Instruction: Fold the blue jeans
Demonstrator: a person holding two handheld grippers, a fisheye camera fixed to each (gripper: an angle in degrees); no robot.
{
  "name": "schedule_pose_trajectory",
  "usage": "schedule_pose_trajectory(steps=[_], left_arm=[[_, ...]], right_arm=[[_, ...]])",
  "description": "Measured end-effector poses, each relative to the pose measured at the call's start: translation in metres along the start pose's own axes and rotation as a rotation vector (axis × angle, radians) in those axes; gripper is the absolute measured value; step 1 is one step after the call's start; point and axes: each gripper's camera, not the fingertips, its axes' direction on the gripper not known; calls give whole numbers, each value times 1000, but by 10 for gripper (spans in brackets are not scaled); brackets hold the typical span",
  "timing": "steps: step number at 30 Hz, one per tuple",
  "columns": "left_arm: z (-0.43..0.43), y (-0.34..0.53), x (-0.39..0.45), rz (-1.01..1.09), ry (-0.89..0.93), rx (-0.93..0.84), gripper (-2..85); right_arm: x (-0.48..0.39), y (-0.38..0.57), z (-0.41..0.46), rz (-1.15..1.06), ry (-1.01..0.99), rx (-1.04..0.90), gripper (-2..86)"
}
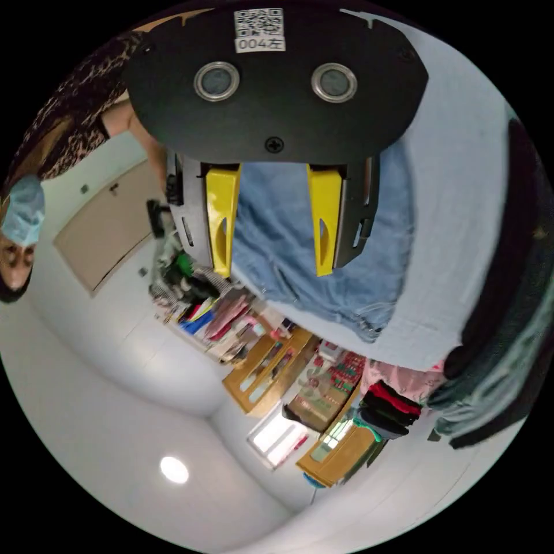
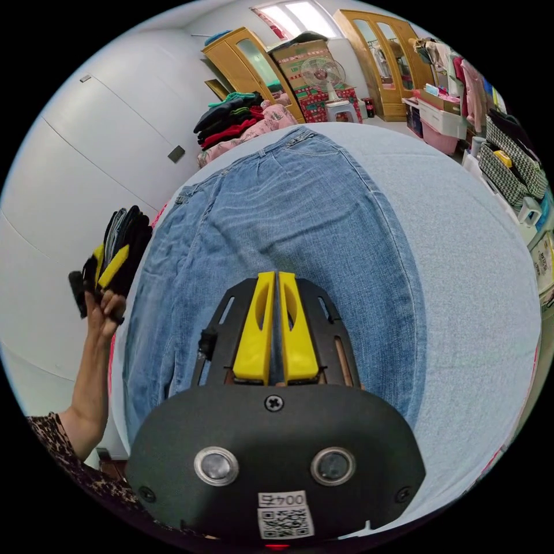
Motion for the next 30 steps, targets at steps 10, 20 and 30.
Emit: schedule_pose_trajectory(steps=[10,20,30], left_arm=[[-76,116,6,-123,-336,-284,191],[-47,149,45,6,-466,-347,39],[-90,184,48,-61,-403,-294,68]], right_arm=[[-2,13,11,-6,18,0,4],[-3,28,20,-17,42,-1,0],[0,49,28,-23,53,-3,-2]])
